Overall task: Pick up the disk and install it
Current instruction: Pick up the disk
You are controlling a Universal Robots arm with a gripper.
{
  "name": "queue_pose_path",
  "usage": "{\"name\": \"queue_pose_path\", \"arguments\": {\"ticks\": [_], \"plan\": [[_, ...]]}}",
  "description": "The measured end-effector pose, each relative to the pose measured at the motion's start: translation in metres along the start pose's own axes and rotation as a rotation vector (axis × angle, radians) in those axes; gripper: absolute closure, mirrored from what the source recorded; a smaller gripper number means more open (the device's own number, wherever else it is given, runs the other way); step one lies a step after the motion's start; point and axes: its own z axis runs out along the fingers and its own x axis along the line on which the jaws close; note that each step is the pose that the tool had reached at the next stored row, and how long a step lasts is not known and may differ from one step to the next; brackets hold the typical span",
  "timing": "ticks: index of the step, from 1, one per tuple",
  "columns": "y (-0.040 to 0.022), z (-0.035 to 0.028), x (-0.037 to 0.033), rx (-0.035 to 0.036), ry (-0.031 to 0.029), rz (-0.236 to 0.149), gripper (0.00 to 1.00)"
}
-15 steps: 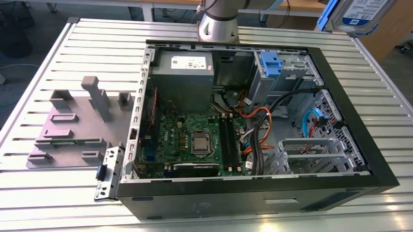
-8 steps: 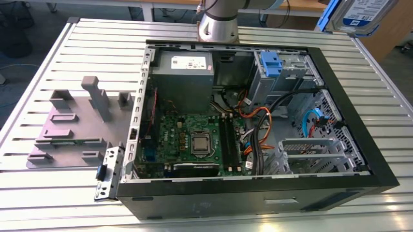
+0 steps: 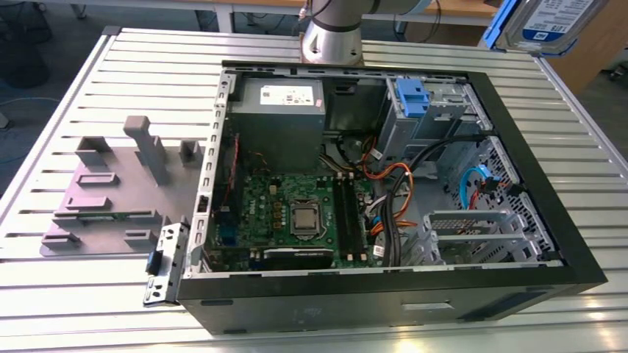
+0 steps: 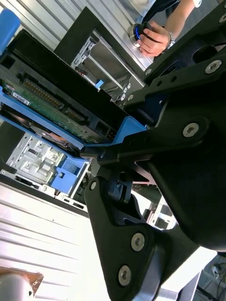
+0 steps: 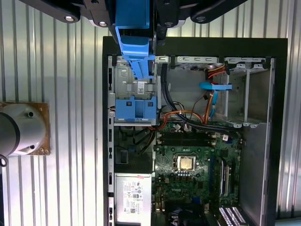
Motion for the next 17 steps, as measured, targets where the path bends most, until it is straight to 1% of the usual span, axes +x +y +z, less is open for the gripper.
{"name": "queue_pose_path", "arguments": {"ticks": [17], "plan": [[0.0000,0.0001,0.0055,0.0000,-0.0001,0.000,0.63]]}}
